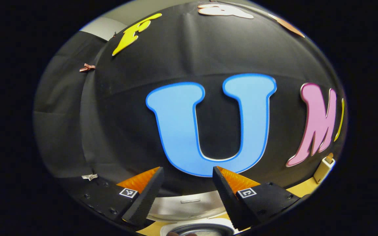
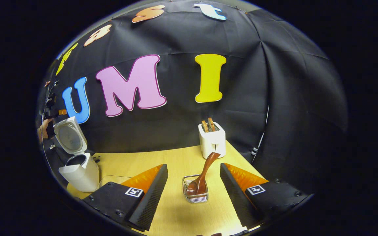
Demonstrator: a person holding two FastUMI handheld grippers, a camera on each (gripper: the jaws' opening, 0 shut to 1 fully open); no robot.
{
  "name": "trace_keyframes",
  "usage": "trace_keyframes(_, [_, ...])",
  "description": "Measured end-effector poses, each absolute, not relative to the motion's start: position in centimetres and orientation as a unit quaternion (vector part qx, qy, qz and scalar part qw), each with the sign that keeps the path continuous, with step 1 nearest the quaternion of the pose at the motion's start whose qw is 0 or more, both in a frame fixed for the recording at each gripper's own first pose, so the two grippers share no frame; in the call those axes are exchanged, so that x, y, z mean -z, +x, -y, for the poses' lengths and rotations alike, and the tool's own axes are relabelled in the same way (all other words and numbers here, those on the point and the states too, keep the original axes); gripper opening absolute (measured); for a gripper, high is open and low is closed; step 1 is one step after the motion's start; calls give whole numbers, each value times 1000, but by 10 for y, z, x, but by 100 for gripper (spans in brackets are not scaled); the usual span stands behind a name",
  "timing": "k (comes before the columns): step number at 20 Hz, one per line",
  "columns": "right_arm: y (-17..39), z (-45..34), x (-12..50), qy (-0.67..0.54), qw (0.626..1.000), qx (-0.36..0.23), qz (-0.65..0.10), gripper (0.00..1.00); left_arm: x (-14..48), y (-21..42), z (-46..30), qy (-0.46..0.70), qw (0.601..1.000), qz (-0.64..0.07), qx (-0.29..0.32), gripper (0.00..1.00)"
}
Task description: Close the left gripper, press the button to open the rice cooker; take a wooden spoon from the chopstick holder with the right hand, scoop a spoonful of rice and pour it into the rice cooker, then put the wooden spoon back into the chopstick holder.
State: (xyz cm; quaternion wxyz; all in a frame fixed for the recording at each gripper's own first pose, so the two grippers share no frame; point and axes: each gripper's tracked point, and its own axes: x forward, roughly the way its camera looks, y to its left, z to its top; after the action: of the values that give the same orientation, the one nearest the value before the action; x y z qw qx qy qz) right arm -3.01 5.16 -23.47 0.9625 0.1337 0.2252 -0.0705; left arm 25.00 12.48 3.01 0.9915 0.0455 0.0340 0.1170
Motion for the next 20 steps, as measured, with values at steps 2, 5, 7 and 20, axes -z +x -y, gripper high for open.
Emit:
trace_keyframes(2, [-31, -51, 234, 132, 963, 72, -225, 98, -16, 249, -124, 37, 991, -54, -118, 94])
trace_keyframes(5, [-30, -50, 236, 133, 962, 74, -227, 98, -8, 232, -111, 22, 992, -58, -110, 96])
trace_keyframes(7, [-27, -51, 237, 132, 962, 72, -227, 98, -2, 213, -102, 15, 993, -53, -103, 98])
trace_keyframes(20, [-7, -76, 228, 139, 965, 39, -219, 98, 120, 84, -43, -24, 985, -157, -62, 97])
